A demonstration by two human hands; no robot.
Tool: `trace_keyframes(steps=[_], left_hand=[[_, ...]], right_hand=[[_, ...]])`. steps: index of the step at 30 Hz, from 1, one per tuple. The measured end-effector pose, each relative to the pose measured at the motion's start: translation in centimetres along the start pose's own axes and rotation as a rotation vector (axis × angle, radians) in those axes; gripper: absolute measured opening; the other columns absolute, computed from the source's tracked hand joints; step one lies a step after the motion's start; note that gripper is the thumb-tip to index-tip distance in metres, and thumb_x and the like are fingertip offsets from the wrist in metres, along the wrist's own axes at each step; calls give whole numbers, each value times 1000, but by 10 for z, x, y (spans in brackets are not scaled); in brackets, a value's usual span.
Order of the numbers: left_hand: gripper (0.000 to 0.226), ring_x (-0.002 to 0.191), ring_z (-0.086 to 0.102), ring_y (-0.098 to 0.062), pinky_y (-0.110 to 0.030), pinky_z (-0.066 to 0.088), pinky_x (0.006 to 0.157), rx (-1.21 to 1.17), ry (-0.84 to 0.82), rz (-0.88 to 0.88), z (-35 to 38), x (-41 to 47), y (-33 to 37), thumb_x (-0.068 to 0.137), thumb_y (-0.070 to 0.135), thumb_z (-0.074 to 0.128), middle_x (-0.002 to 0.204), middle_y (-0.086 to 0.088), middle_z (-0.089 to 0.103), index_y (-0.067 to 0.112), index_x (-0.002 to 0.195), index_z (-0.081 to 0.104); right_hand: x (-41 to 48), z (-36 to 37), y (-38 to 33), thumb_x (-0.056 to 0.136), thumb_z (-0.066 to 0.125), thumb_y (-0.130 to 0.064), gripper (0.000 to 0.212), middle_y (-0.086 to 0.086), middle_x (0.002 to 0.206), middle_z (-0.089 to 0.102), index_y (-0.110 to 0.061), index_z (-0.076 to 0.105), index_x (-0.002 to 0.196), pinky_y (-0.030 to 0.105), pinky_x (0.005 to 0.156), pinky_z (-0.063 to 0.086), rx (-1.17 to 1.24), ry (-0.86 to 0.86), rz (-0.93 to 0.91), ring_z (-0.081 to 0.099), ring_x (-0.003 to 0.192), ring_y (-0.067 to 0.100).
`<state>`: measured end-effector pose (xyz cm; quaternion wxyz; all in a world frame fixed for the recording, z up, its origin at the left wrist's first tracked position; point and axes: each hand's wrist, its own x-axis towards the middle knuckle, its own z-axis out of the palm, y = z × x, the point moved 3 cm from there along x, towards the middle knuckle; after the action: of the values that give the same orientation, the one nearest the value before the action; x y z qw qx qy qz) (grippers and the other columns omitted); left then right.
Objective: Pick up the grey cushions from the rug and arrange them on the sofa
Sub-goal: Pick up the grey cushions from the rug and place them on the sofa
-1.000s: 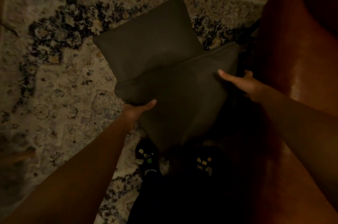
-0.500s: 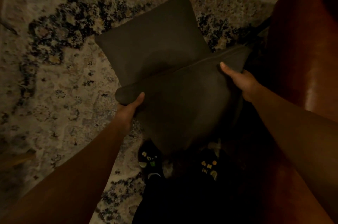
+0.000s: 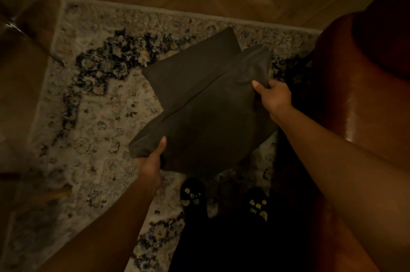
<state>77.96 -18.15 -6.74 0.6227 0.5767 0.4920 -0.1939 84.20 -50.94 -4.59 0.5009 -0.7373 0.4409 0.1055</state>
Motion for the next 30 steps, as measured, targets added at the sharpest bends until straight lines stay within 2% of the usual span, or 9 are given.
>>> trace_keyframes(steps=[1, 4, 7, 10, 15, 20, 24, 27, 30], left_hand=[[71, 119, 55, -20, -37, 50, 90, 4, -9, 24, 1, -6, 11, 68, 28, 81, 130, -2, 58, 15, 131, 52], [72, 121, 53, -20, -42, 46, 101, 4, -30, 122, 3, -27, 46, 71, 24, 80, 132, -1, 56, 17, 134, 48], [71, 118, 54, -18, -38, 47, 98, 10, -89, 226, 9, -53, 87, 73, 21, 79, 132, 0, 55, 17, 136, 46], [74, 118, 54, -18, -38, 48, 98, -10, -121, 277, 15, -82, 126, 73, 19, 79, 131, 0, 55, 14, 137, 43], [69, 113, 56, -16, -33, 48, 95, 2, -193, 426, 28, -158, 195, 75, 13, 77, 128, 0, 56, 13, 135, 44], [70, 112, 57, -19, -30, 50, 88, -15, -260, 485, 37, -236, 244, 77, 14, 76, 130, -5, 56, 11, 138, 41], [70, 111, 60, -22, -30, 53, 78, 5, -384, 515, 60, -289, 277, 74, 18, 79, 128, -7, 59, 11, 134, 45], [80, 118, 56, -23, -36, 50, 94, 5, -463, 543, 81, -329, 294, 73, 15, 79, 135, -8, 54, 9, 140, 35], [84, 119, 55, -22, -39, 47, 100, 54, -556, 596, 108, -365, 300, 72, 13, 79, 137, -7, 52, 13, 143, 33]], right_hand=[[-6, -7, -8, 90, 63, -39, 36, 8, 117, 64, -10, 64, 113, 41, 101, 47, 11, 16, -10, 58, 113, 28], [-28, -30, -35, 91, 62, -37, 42, 8, 120, 65, -8, 64, 122, 38, 100, 48, 89, 57, -54, 60, 111, 24], [-52, -55, -65, 92, 61, -35, 38, 8, 115, 66, -5, 65, 117, 34, 93, 49, 141, 109, -96, 61, 104, 22], [-77, -83, -92, 92, 61, -36, 35, 10, 97, 66, -2, 66, 96, 35, 83, 49, 161, 172, -127, 61, 92, 24], [-123, -143, -138, 89, 63, -39, 40, 11, 108, 69, -3, 69, 104, 44, 96, 49, 264, 258, -185, 63, 101, 26], [-165, -211, -163, 83, 63, -51, 47, 12, 105, 71, -8, 71, 101, 49, 95, 49, 290, 332, -247, 65, 100, 30], [-187, -267, -169, 64, 56, -71, 67, 12, 100, 72, -12, 72, 91, 51, 92, 50, 329, 418, -250, 65, 98, 32], [-218, -310, -176, 84, 61, -53, 52, 16, 109, 69, -5, 70, 103, 51, 96, 48, 349, 505, -239, 63, 105, 34], [-236, -353, -170, 89, 61, -44, 43, 14, 113, 68, -6, 70, 106, 49, 98, 47, 412, 567, -208, 62, 108, 31]])
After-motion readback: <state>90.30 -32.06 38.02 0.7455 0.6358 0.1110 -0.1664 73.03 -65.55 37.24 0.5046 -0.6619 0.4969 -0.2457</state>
